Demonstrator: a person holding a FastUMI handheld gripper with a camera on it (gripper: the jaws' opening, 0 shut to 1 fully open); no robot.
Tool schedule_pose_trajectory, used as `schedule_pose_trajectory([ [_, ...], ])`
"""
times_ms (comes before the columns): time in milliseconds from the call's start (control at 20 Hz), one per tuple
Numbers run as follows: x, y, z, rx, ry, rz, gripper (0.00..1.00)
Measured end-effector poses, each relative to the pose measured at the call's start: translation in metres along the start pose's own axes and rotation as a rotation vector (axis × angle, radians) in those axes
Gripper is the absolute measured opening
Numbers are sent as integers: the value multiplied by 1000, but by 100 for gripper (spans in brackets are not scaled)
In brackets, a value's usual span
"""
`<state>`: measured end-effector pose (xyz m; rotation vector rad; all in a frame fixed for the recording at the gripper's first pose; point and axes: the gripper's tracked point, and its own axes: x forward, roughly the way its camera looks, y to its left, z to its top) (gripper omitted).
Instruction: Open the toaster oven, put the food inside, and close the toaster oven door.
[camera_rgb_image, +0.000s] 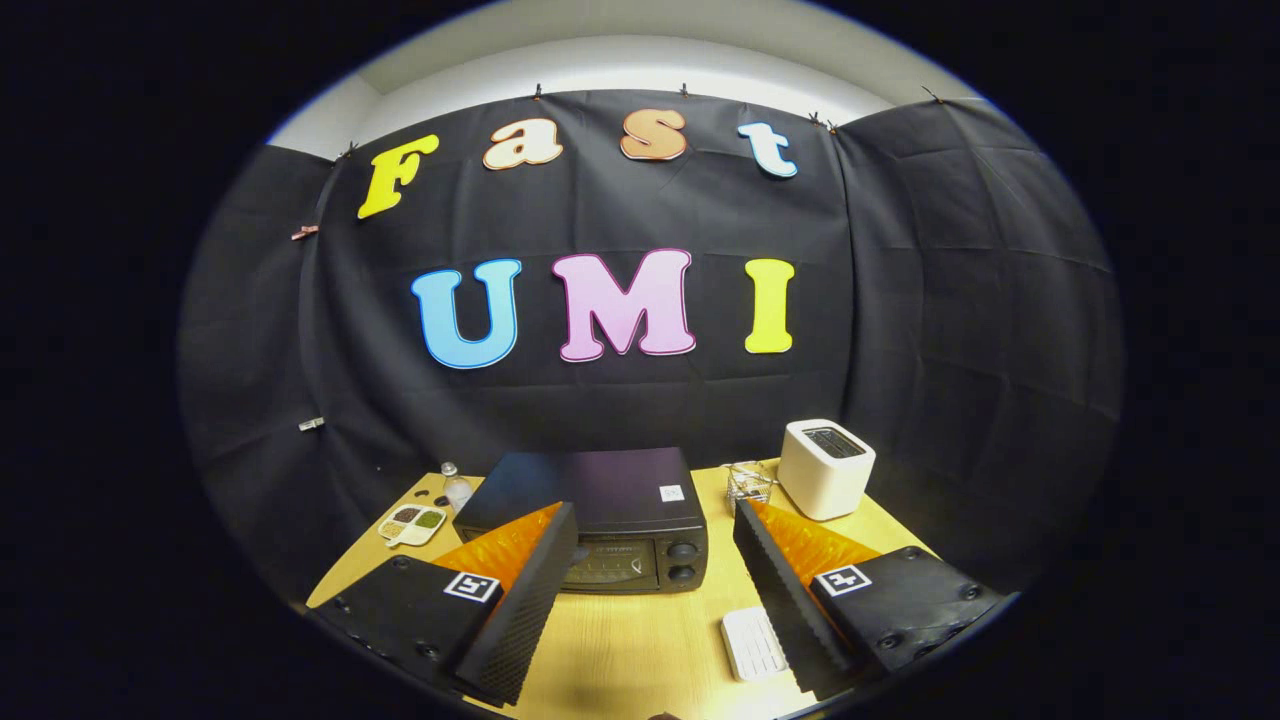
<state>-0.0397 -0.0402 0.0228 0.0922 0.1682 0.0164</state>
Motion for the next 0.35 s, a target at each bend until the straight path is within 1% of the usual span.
schedule_pose_trajectory([
  [350, 7, 16, 5, -9, 6, 29, 98],
])
